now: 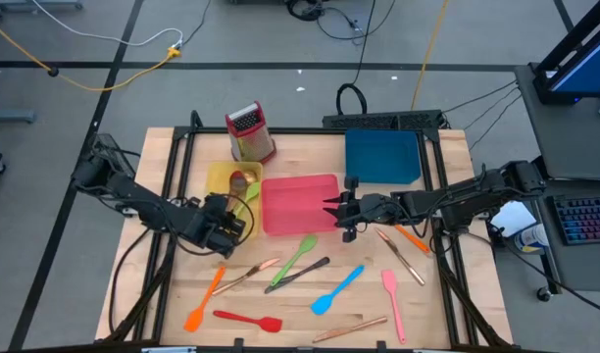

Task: Pick & Place Kitchen Items
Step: Put the brown serving spoon into the yellow bin, then put the left gold table knife into the pink bin

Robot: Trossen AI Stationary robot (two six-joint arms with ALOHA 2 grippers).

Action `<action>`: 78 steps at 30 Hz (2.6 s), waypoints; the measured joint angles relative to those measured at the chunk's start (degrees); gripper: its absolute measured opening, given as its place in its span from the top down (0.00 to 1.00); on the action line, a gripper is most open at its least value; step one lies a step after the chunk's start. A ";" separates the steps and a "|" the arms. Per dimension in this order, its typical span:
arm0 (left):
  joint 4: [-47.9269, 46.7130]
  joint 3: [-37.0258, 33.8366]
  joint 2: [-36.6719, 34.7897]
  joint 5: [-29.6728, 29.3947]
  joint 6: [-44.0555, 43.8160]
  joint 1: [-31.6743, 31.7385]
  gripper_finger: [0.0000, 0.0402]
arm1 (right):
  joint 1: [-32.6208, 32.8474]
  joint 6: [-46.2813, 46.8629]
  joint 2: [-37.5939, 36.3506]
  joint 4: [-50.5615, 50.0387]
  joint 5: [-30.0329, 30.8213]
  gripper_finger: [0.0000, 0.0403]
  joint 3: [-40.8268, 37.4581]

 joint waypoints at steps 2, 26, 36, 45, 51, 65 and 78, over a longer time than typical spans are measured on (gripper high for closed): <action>-0.04 0.00 0.00 -0.02 0.35 -0.02 0.54 | 0.00 -0.68 0.00 0.00 0.00 0.78 0.00; -5.51 0.00 0.00 11.89 6.81 0.00 0.53 | -0.02 -1.78 0.00 0.04 0.00 0.78 0.00; -9.38 0.04 0.00 11.65 5.32 0.00 0.53 | -0.02 -1.99 0.00 0.03 0.00 0.78 0.00; -9.62 2.05 -0.02 3.07 5.14 0.00 0.53 | -0.02 -2.19 0.00 0.04 0.00 0.78 0.00; -9.64 8.12 -0.04 -10.04 10.23 -0.49 0.53 | -0.02 -1.56 0.00 0.04 -0.01 0.78 0.00; 13.64 13.22 -0.07 -9.80 33.56 -3.36 0.53 | 0.01 3.85 0.02 -5.37 -1.66 0.69 -0.02; 20.94 13.22 1.44 5.66 34.39 -7.66 0.53 | 0.38 8.15 0.04 -5.49 -1.68 0.60 -0.04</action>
